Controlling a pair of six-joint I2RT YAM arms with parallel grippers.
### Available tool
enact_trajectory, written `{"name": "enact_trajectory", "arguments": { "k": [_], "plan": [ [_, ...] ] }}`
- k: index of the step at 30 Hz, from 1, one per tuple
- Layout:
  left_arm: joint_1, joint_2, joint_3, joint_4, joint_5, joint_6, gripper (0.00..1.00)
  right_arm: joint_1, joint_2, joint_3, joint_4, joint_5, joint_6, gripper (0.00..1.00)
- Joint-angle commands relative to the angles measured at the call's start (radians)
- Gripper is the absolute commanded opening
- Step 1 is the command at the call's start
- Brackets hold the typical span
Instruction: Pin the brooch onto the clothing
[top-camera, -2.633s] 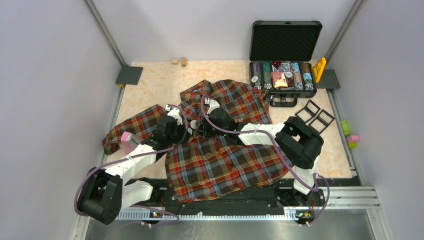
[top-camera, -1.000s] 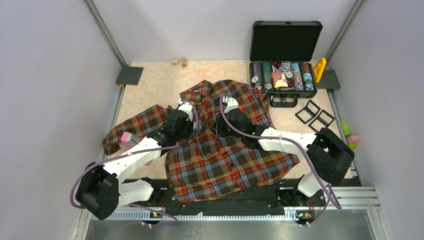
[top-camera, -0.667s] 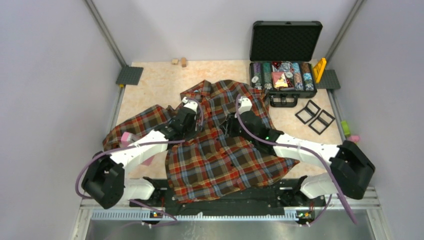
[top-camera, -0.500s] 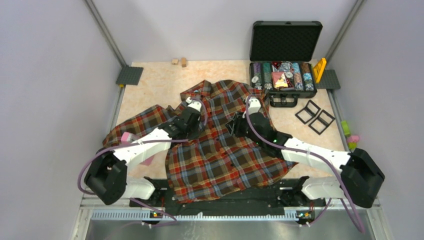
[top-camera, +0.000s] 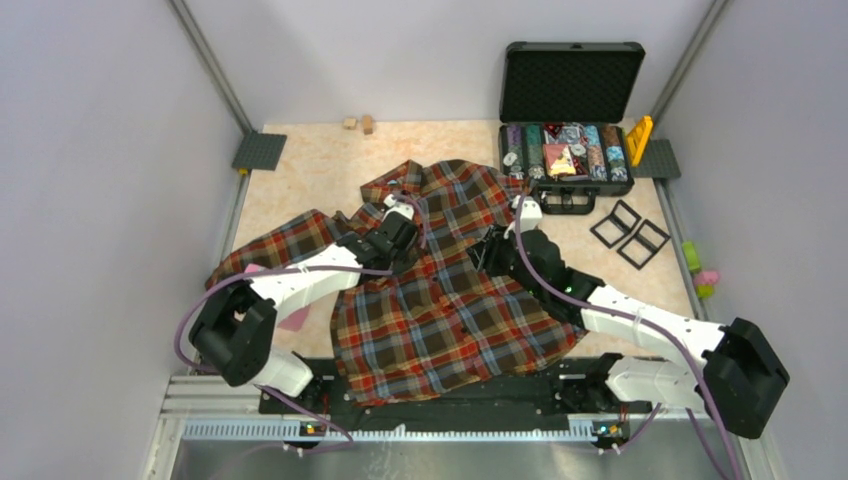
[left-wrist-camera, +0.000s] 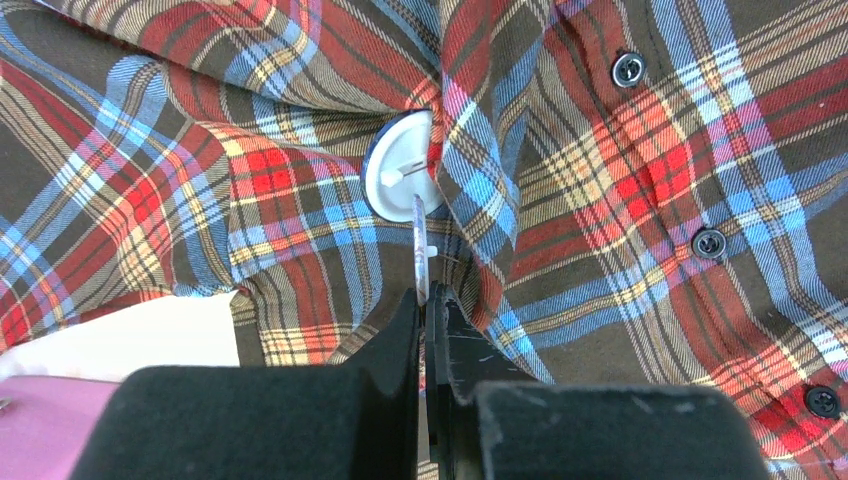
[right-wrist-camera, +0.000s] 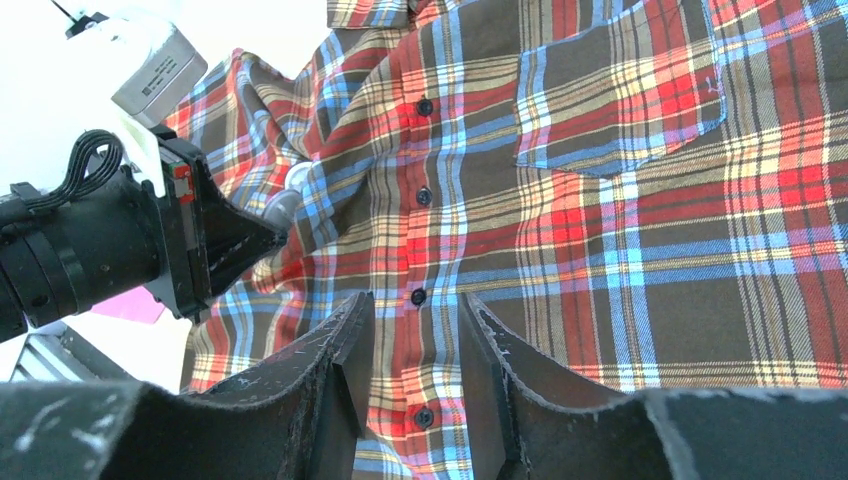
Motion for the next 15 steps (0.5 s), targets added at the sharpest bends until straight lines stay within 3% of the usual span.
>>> {"name": "enact_trajectory", "arguments": {
  "k": [1,11,15],
  "plan": [
    [-0.014,0.021,0.057,-0.013,-0.029,-0.007,0.0,-0.009,-0.028,0.002,0.024,0.013,0.001,0.38],
    [-0.047,0.114,0.131,-0.087,-0.089,-0.002,0.0,-0.012,-0.032,0.0,0.023,0.012,0.004,0.39],
    [-0.056,0.105,0.12,-0.053,-0.053,-0.009,0.0,-0.012,-0.029,-0.002,0.022,0.013,0.004,0.39]
  ]
}}
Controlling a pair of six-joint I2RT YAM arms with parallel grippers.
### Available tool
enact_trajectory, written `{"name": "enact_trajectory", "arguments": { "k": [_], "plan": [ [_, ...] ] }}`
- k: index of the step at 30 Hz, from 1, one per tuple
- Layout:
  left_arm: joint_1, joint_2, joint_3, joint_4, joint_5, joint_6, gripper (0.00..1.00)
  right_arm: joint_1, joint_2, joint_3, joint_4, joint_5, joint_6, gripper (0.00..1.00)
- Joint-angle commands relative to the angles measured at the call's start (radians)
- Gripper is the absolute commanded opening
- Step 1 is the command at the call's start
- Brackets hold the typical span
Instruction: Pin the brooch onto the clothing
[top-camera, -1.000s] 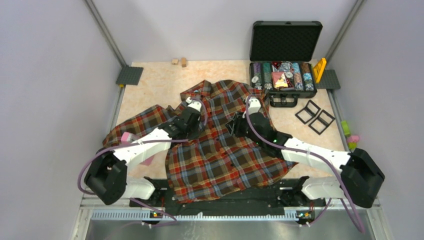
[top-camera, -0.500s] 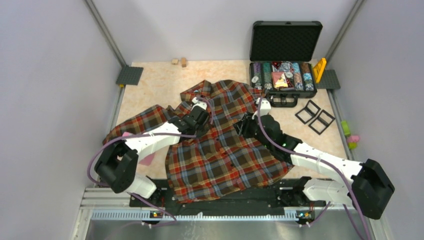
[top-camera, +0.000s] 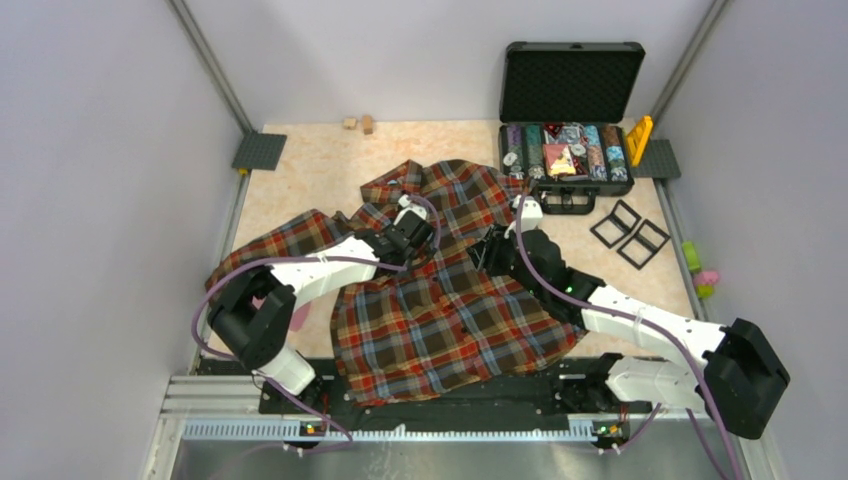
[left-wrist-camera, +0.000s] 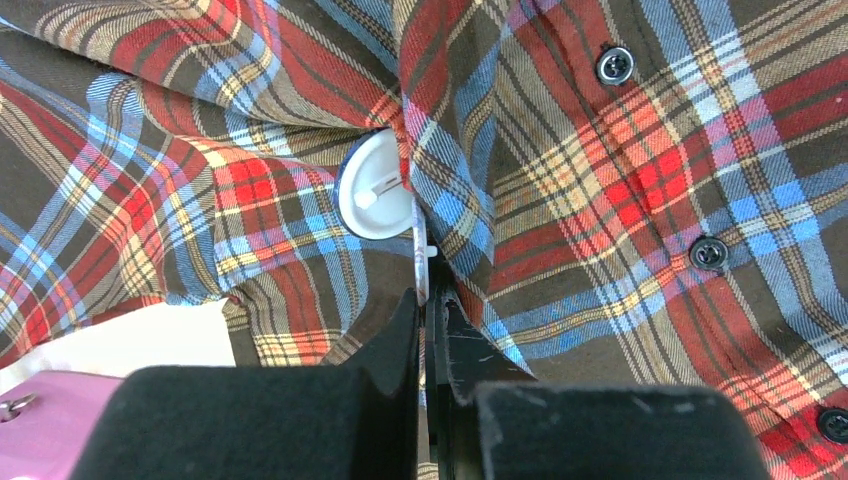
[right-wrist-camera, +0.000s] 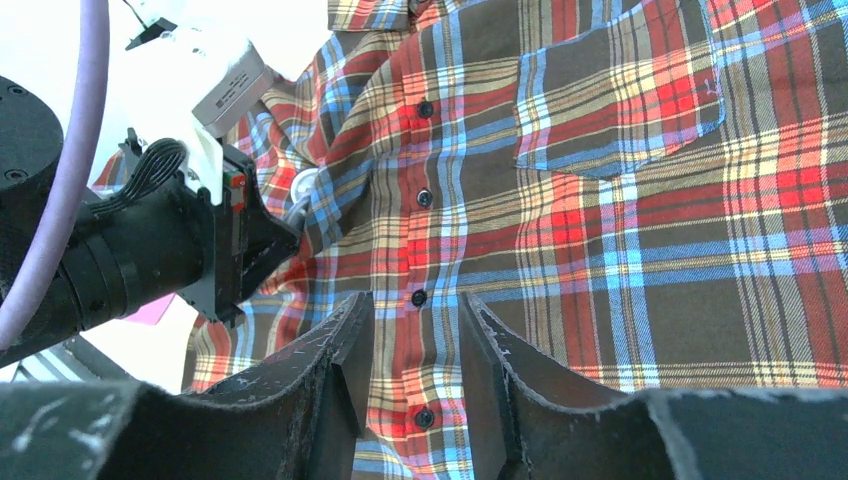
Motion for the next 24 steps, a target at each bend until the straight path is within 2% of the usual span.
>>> {"name": "enact_trajectory", "arguments": {
  "k": [1,14,24],
  "plan": [
    [-0.01,-0.02,0.019,0.027,0.021,-0.009,0.0,-0.011,-0.023,-0.002,0.023,0.012,0.004,0.39],
    [-0.008,-0.223,-0.118,0.282,0.23,0.008,0.0,-0.012,0.012,-0.009,0.032,-0.009,0.026,0.39],
    [0.017,-0.331,-0.177,0.327,0.375,0.002,0.0,-0.011,0.058,-0.038,0.113,-0.078,0.019,0.39]
  ]
}}
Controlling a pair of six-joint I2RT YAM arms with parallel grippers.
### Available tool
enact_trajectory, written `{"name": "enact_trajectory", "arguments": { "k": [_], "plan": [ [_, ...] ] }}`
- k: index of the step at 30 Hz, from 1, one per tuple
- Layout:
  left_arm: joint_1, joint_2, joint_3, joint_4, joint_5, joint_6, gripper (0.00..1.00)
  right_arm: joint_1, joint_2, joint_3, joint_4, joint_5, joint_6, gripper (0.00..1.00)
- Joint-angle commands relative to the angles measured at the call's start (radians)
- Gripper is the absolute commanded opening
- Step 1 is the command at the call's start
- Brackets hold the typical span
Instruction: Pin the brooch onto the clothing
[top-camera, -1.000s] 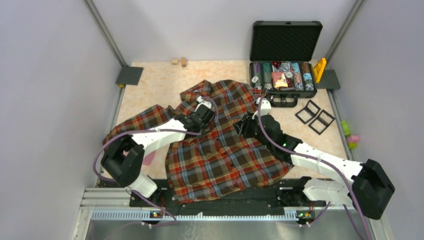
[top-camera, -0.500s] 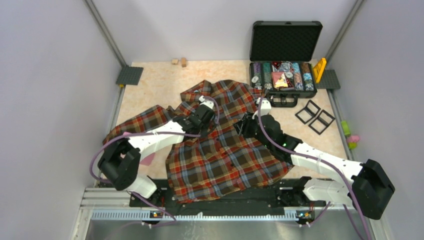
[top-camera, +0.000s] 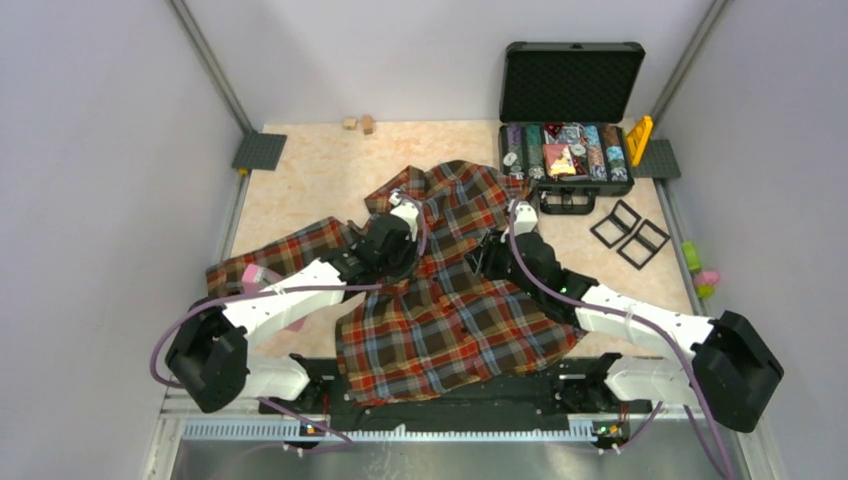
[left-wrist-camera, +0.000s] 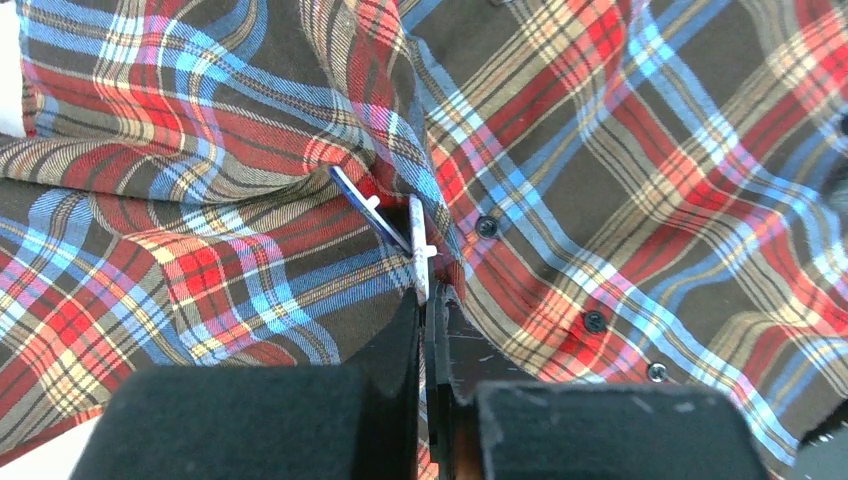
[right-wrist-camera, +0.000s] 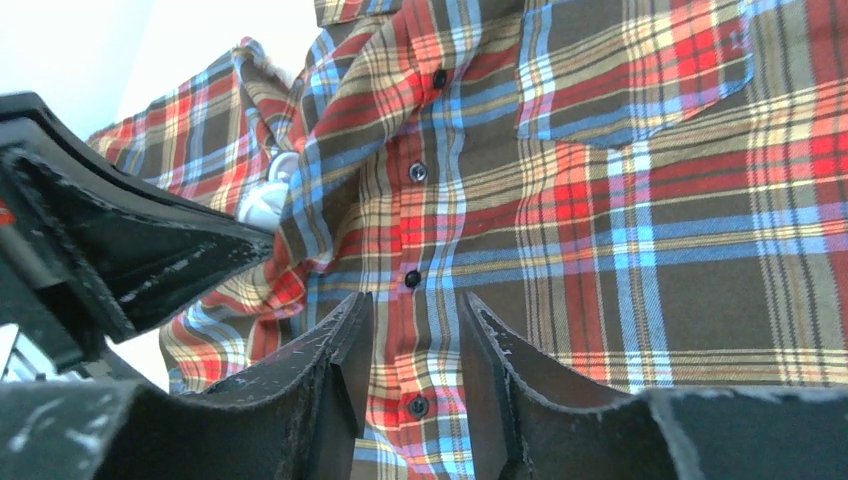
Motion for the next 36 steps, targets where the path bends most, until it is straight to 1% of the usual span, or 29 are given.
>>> {"name": "enact_trajectory", "arguments": {
  "k": [1,2,4,7,10,14,18,20,21,22,24,28,30,33,36],
  "plan": [
    [0.024,-0.083,-0.021,0.087,0.127,-0.005,0.0,-0.007,0.031,-0.027,0.122,-0.084,-0.006,0.4],
    [0.033,-0.094,-0.021,0.088,0.145,-0.009,0.0,-0.006,0.036,-0.039,0.153,-0.11,-0.011,0.42],
    [0.065,-0.112,-0.024,0.088,0.228,-0.019,0.0,-0.007,0.051,-0.063,0.222,-0.169,-0.025,0.44],
    [0.127,-0.136,-0.029,0.093,0.341,-0.04,0.0,-0.008,0.08,-0.087,0.299,-0.208,-0.035,0.46],
    [0.2,-0.163,-0.031,0.093,0.458,-0.061,0.0,-0.007,0.105,-0.092,0.34,-0.264,-0.036,0.47],
    [0.257,-0.179,-0.005,0.053,0.549,-0.059,0.0,-0.007,0.11,-0.099,0.372,-0.279,-0.046,0.47],
    [0.296,-0.162,0.054,-0.03,0.677,0.002,0.0,-0.007,0.085,-0.107,0.405,-0.306,-0.1,0.47],
    [0.318,-0.149,0.086,-0.092,0.74,0.048,0.0,-0.007,0.062,-0.119,0.435,-0.327,-0.143,0.51],
    [0.331,-0.141,0.099,-0.116,0.776,0.077,0.0,-0.008,0.053,-0.127,0.462,-0.346,-0.174,0.55],
    [0.344,-0.134,0.109,-0.138,0.809,0.108,0.0,-0.012,0.049,-0.135,0.489,-0.378,-0.201,0.57],
    [0.365,-0.121,0.126,-0.176,0.851,0.146,0.0,-0.035,0.05,-0.132,0.525,-0.469,-0.245,0.59],
    [0.386,-0.12,0.125,-0.181,0.943,0.211,0.0,-0.137,0.099,-0.136,0.651,-0.684,-0.225,0.6],
    [0.395,-0.119,0.114,-0.175,0.998,0.238,0.0,-0.161,0.137,-0.103,0.65,-0.749,-0.232,0.6],
    [0.402,-0.102,0.116,-0.208,1.08,0.292,0.0,-0.163,0.195,-0.048,0.643,-0.834,-0.235,0.59],
    [0.403,-0.093,0.107,-0.214,1.151,0.316,0.0,-0.161,0.251,-0.009,0.666,-0.91,-0.218,0.59]
  ]
}}
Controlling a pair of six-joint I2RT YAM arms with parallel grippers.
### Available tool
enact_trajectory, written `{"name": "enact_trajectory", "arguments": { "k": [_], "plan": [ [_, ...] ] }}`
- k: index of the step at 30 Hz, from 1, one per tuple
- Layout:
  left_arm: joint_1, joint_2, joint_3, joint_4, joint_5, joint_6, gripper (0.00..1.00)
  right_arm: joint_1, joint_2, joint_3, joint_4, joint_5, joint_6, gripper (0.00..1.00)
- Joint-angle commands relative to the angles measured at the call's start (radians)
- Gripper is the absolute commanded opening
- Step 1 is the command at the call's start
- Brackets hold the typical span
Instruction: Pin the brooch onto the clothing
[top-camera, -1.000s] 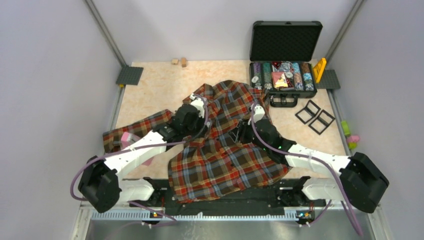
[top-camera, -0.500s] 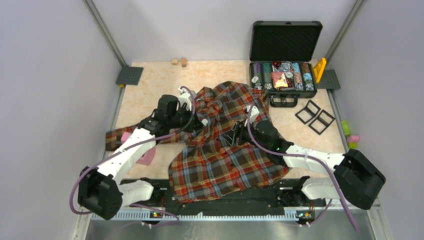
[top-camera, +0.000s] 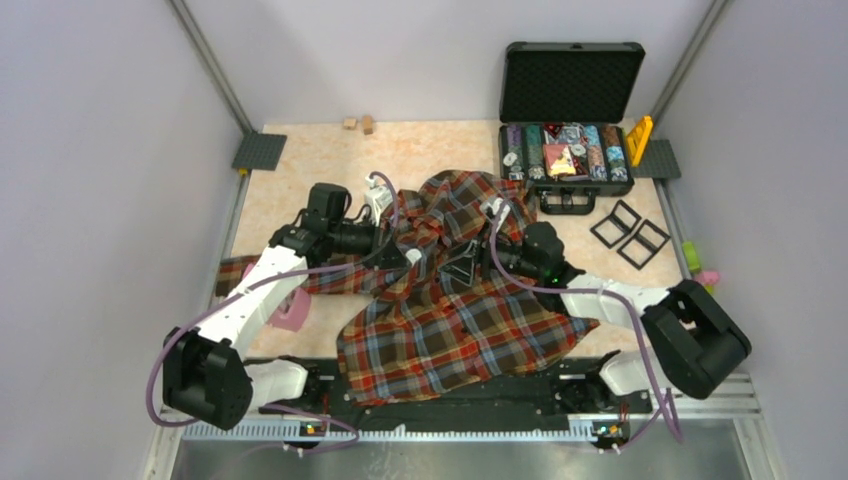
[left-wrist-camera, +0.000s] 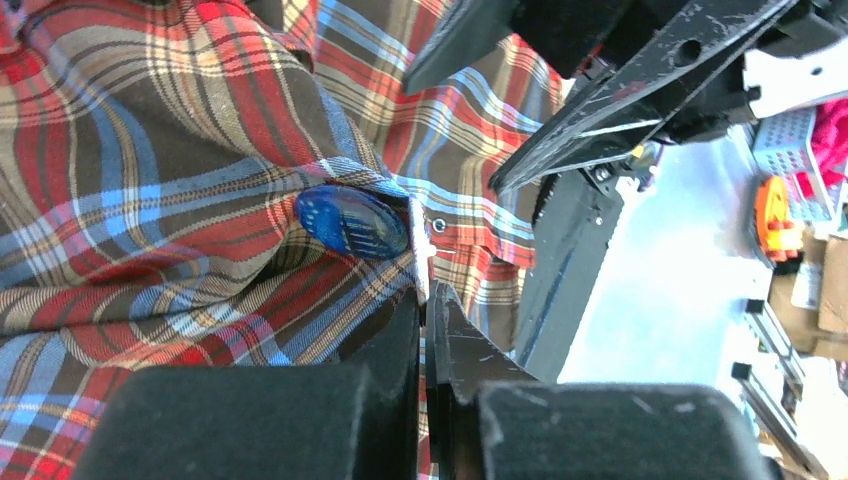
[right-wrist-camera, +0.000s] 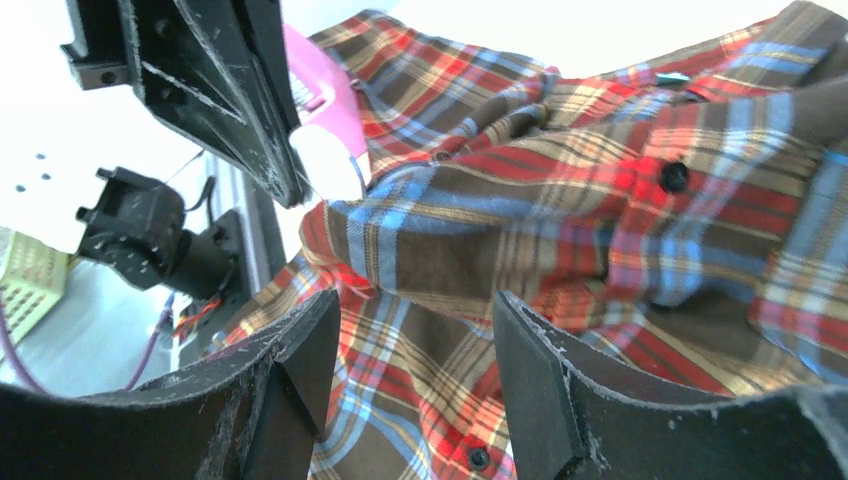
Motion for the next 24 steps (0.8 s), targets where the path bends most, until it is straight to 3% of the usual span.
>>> {"name": "enact_trajectory", "arguments": {
  "k": [1,9,24],
  "plan": [
    [0.005,0.015,0.013,-0.015,0.179,0.079,0.0,0.002,0.075,0.092,0.105,-0.191,-0.008,0.59],
    [0.005,0.019,0.012,-0.028,0.186,0.087,0.0,0.054,0.131,0.138,0.124,-0.179,-0.006,0.59],
    [0.005,0.016,0.004,-0.023,0.223,0.086,0.0,0.088,0.202,0.177,0.187,-0.157,0.053,0.45]
  ]
}}
